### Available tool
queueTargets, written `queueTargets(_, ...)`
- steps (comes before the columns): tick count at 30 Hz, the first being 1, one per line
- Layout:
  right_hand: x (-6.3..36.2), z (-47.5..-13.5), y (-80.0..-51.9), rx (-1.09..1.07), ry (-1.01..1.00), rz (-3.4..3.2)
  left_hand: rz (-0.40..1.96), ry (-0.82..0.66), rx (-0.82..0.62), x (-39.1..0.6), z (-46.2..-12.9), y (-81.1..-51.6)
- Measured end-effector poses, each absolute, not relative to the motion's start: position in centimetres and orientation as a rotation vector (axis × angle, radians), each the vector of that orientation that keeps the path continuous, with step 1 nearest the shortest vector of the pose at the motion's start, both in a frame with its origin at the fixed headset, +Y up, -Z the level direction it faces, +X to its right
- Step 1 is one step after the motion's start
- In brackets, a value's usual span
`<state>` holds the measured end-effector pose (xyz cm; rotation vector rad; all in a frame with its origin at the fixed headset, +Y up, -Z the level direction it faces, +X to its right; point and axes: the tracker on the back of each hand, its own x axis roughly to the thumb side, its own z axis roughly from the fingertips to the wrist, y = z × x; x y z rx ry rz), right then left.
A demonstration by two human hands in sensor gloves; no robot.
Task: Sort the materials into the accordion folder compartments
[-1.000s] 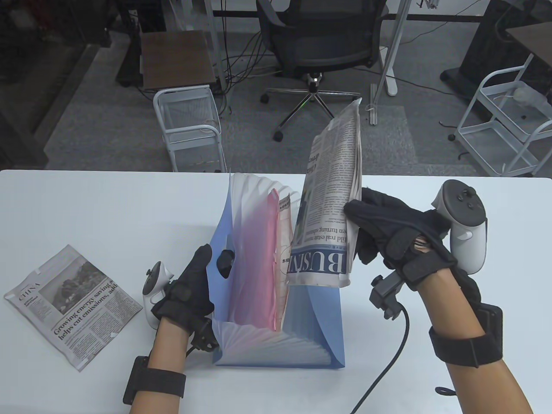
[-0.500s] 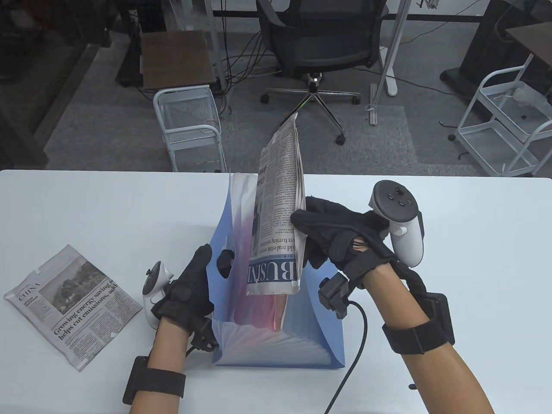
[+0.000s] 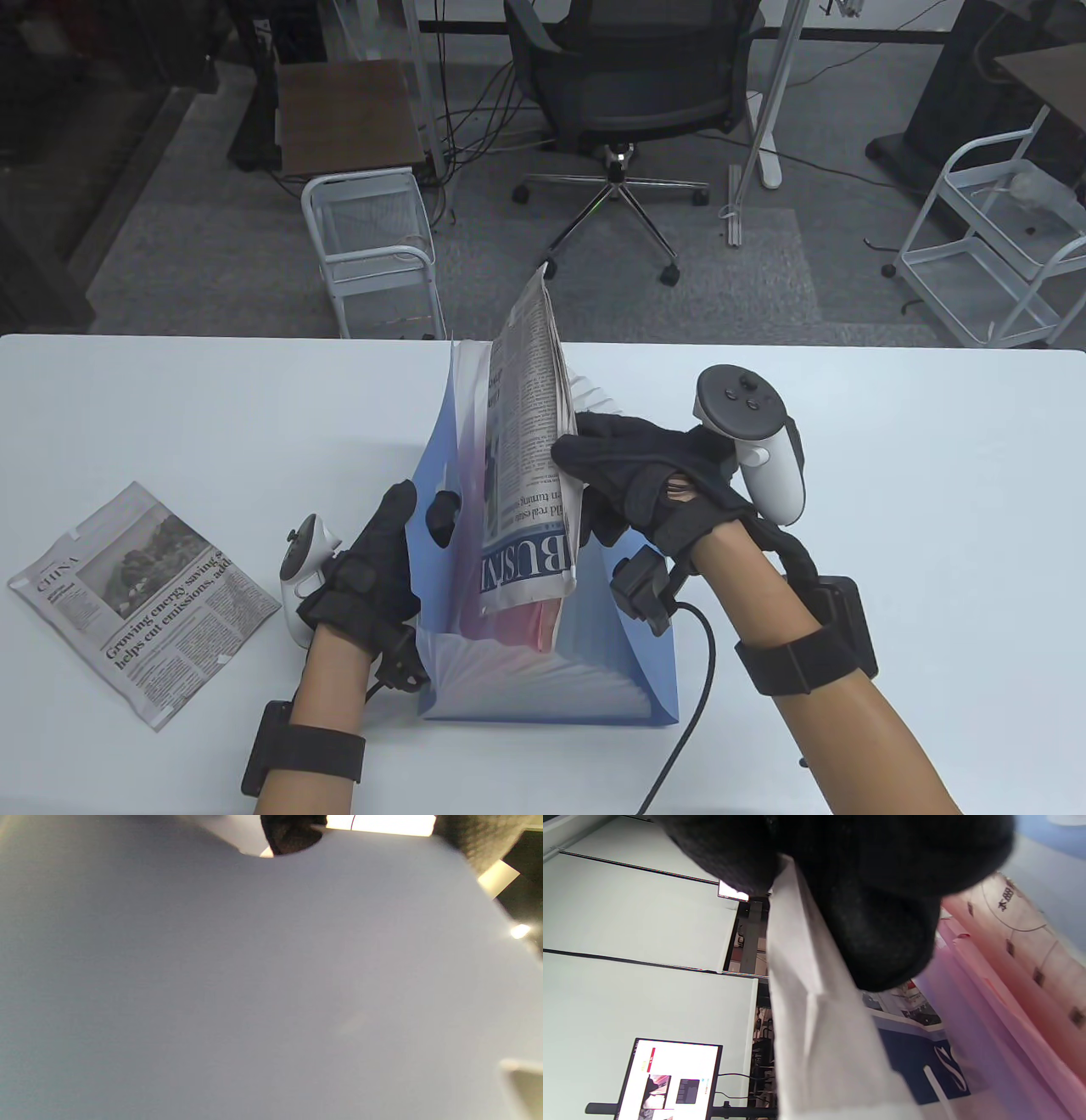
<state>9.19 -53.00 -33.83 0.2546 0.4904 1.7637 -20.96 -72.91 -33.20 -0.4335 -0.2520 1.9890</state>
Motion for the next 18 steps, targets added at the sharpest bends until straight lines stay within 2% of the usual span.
queueTargets(18, 6.2, -35.0, -55.8, 0.165, 0.566, 1.895, 1.99, -0.253, -0.436, -20.9, -33.2, -72.9)
